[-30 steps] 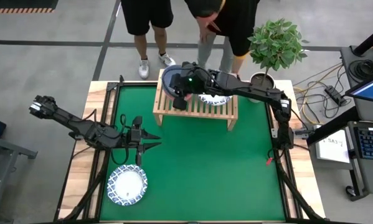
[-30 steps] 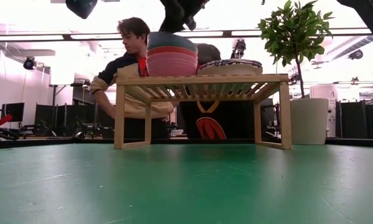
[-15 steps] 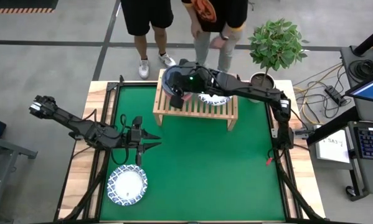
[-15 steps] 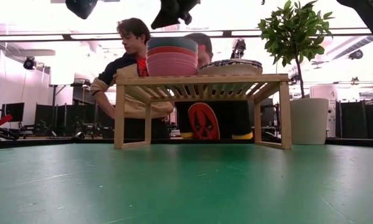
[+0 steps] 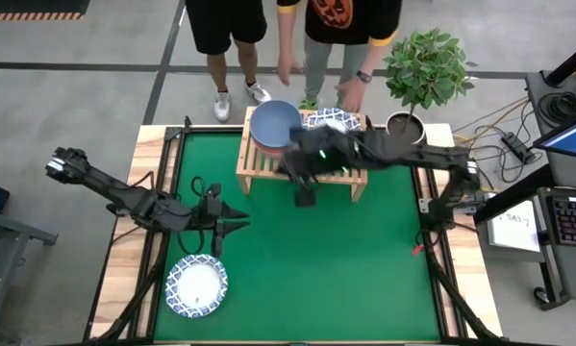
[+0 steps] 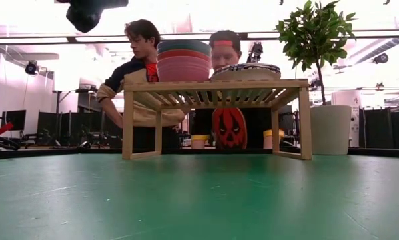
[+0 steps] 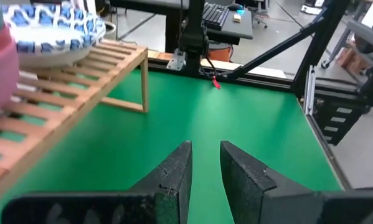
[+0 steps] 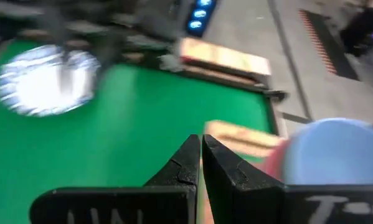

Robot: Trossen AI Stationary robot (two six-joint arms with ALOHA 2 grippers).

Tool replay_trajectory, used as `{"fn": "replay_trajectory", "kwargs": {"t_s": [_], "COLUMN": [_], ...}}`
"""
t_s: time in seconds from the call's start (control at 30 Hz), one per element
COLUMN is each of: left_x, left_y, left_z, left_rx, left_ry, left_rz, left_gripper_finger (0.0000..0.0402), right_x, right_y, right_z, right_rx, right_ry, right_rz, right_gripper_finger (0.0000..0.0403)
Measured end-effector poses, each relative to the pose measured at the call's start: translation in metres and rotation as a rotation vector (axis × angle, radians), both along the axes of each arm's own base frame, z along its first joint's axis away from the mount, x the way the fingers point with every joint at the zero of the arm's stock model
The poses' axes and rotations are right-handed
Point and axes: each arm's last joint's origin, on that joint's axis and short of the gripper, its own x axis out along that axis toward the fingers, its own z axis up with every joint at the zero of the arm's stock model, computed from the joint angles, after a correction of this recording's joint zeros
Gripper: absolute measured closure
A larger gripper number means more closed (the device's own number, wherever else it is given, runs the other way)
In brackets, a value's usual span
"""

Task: Place and stack bowls onto a shelf
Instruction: Stack the white bowl on top of the white bowls on the shelf

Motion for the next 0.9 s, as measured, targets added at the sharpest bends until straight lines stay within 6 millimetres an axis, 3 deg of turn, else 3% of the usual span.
{"fn": "replay_trajectory", "kwargs": {"t_s": [0.17, 0.37, 0.57, 0.77, 0.9], "left_x": [0.006, 0.023, 0.056, 0.081, 0.089], "left_y": [-0.004, -0.019, -0.041, -0.060, -0.080], "left_z": [-0.007, -0.022, -0.010, 0.000, -0.011], "left_rx": [-0.119, -0.216, -0.284, -0.368, -0.382], "left_ry": [0.026, 0.097, 0.223, 0.637, 0.916], "left_rz": [0.017, 0.033, -0.036, 0.080, 0.163], "left_gripper_finger": [0.0336, 0.0336, 0.0336, 0.0336, 0.0336], "right_x": [-0.039, -0.090, -0.142, -0.181, -0.202], "right_y": [0.047, 0.082, 0.089, 0.091, 0.096], "right_z": [-0.009, -0.036, -0.060, -0.085, -0.097], "right_rx": [0.032, 0.099, 0.162, 0.224, 0.244], "right_ry": [0.021, -0.032, -0.113, -0.200, -0.194], "right_rz": [0.111, 0.201, 0.244, 0.298, 0.347], "right_gripper_finger": [0.0394, 0.0394, 0.0394, 0.0394, 0.0394]}}
